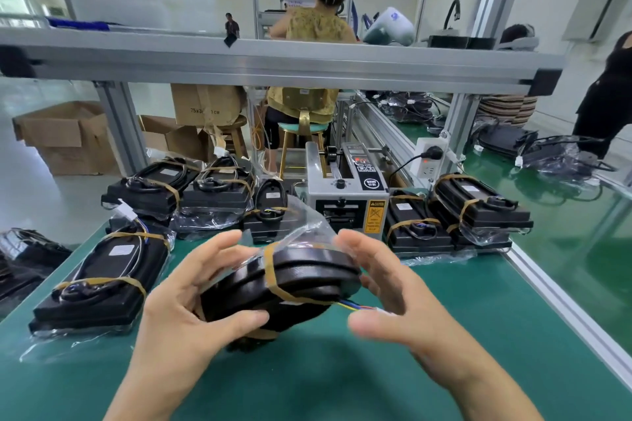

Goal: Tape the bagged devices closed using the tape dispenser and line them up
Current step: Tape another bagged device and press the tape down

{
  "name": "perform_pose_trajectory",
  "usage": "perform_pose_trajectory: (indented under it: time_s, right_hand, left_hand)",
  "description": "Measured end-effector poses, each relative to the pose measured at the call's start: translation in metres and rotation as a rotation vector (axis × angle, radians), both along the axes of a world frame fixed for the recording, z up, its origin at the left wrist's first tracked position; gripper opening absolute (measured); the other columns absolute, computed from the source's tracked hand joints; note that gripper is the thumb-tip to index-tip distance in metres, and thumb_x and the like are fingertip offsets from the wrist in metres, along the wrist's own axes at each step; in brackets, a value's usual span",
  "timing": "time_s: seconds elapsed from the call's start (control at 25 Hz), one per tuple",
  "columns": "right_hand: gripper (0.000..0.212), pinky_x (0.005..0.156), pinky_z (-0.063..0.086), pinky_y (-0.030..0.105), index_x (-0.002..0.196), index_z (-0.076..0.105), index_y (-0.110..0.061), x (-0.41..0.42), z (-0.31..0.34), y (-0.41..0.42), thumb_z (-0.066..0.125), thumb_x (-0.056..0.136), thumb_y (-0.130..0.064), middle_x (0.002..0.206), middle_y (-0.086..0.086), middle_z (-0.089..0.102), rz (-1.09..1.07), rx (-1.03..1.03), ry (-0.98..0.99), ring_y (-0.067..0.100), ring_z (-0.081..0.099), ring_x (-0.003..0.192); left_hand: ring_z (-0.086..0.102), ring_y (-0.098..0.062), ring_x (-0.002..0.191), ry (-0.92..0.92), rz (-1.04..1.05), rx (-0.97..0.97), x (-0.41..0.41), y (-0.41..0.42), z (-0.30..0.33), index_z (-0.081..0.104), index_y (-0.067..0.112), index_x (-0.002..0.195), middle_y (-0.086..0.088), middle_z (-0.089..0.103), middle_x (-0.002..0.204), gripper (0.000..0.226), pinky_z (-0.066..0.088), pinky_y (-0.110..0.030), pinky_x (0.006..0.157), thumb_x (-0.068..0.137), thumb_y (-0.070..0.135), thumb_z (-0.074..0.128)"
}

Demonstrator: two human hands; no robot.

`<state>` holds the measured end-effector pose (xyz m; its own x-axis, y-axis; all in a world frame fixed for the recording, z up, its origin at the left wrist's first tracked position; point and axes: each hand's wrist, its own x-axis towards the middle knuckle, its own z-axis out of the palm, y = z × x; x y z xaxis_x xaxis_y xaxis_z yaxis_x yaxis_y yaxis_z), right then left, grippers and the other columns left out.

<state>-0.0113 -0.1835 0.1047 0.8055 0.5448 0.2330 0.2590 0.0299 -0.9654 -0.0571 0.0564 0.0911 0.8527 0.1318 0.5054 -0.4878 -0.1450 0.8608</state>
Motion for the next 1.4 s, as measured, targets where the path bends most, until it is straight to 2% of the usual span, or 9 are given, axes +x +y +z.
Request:
perform_pose_trajectory:
  time_s: [0.08,0.16,0.28,0.48,0.8,0.88,1.0,1.16,1.4]
  right_hand:
    - [0.075,0.111,0.037,0.031,0.133,0.052,-0.024,0.005,0.009,-0.002,0.075,0.063,-0.04,0.14,-0.005,0.055,0.114,0.178,0.075,0.012,0.045,0.133]
    - [0.07,0.109,0.039,0.034,0.135,0.05,-0.015,0.006,0.015,-0.001,0.07,0.07,-0.031,0.14,0.003,0.054,0.145,0.178,0.059,0.021,0.045,0.133]
    - [0.069,0.105,0.04,0.025,0.136,0.049,-0.028,0.006,0.014,0.007,0.072,0.073,-0.01,0.137,-0.007,0.055,0.041,0.032,-0.029,0.013,0.049,0.13]
    - [0.065,0.102,0.044,0.027,0.124,0.055,-0.032,0.006,0.009,0.028,0.083,0.068,-0.016,0.122,-0.006,0.063,-0.122,-0.073,-0.148,0.011,0.059,0.115]
    - [0.056,0.093,0.045,0.023,0.114,0.058,-0.03,-0.001,-0.006,0.035,0.079,0.064,-0.016,0.111,-0.006,0.063,-0.198,-0.123,-0.159,0.009,0.061,0.104]
    - [0.058,0.094,0.044,0.022,0.114,0.057,-0.033,-0.002,-0.009,0.034,0.079,0.064,-0.014,0.111,-0.008,0.062,-0.205,-0.129,-0.164,0.009,0.059,0.105]
    - [0.059,0.089,0.042,0.015,0.111,0.056,-0.037,-0.006,-0.01,0.034,0.08,0.064,-0.013,0.108,-0.009,0.061,-0.192,-0.12,-0.168,0.009,0.058,0.104]
    - [0.059,0.085,0.04,0.009,0.11,0.053,-0.042,-0.012,-0.011,0.033,0.077,0.064,-0.014,0.109,-0.013,0.058,-0.168,-0.109,-0.182,0.006,0.057,0.105]
    - [0.058,0.083,0.042,0.007,0.113,0.053,-0.042,-0.018,-0.016,0.029,0.07,0.066,-0.012,0.113,-0.012,0.054,-0.126,-0.061,-0.186,0.005,0.055,0.106]
  left_hand:
    - [0.067,-0.015,0.103,0.029,-0.064,-0.195,0.006,-0.002,-0.008,0.067,0.033,0.115,-0.006,0.072,0.109,0.095,0.053,-0.023,0.085,0.031,-0.008,0.085]
    - [0.067,-0.017,0.104,0.042,-0.111,-0.347,0.01,-0.007,-0.017,0.068,0.029,0.114,-0.01,0.07,0.113,0.086,0.054,-0.023,0.083,0.038,-0.011,0.079]
    - [0.067,-0.019,0.101,0.101,-0.158,-0.494,0.015,-0.015,-0.03,0.068,0.027,0.113,-0.011,0.068,0.117,0.088,0.055,-0.028,0.084,0.035,-0.011,0.079]
    - [0.064,-0.023,0.105,0.189,-0.217,-0.587,0.017,-0.017,-0.043,0.062,0.022,0.119,-0.013,0.063,0.125,0.08,0.055,-0.028,0.081,0.046,-0.007,0.074]
    - [0.053,-0.019,0.124,0.107,-0.102,-0.359,0.007,-0.002,-0.025,0.052,0.029,0.13,-0.003,0.058,0.133,0.086,0.041,-0.038,0.104,0.05,0.009,0.076]
    - [0.047,-0.018,0.13,-0.035,-0.015,-0.191,0.0,0.0,-0.008,0.053,0.03,0.13,0.0,0.055,0.137,0.08,0.035,-0.037,0.107,0.055,0.016,0.078]
    - [0.044,-0.024,0.132,-0.21,0.02,0.156,-0.008,-0.012,0.015,0.058,0.031,0.123,0.0,0.055,0.135,0.051,0.033,-0.029,0.108,0.074,0.023,0.068]
    - [0.044,-0.027,0.131,-0.103,0.0,0.317,-0.008,-0.03,0.017,0.062,0.031,0.118,0.005,0.057,0.132,0.045,0.034,-0.029,0.106,0.073,0.035,0.07]
    - [0.053,-0.017,0.121,0.08,-0.058,0.212,-0.008,-0.031,0.001,0.064,0.031,0.116,0.004,0.062,0.122,0.049,0.037,-0.013,0.096,0.068,0.035,0.073]
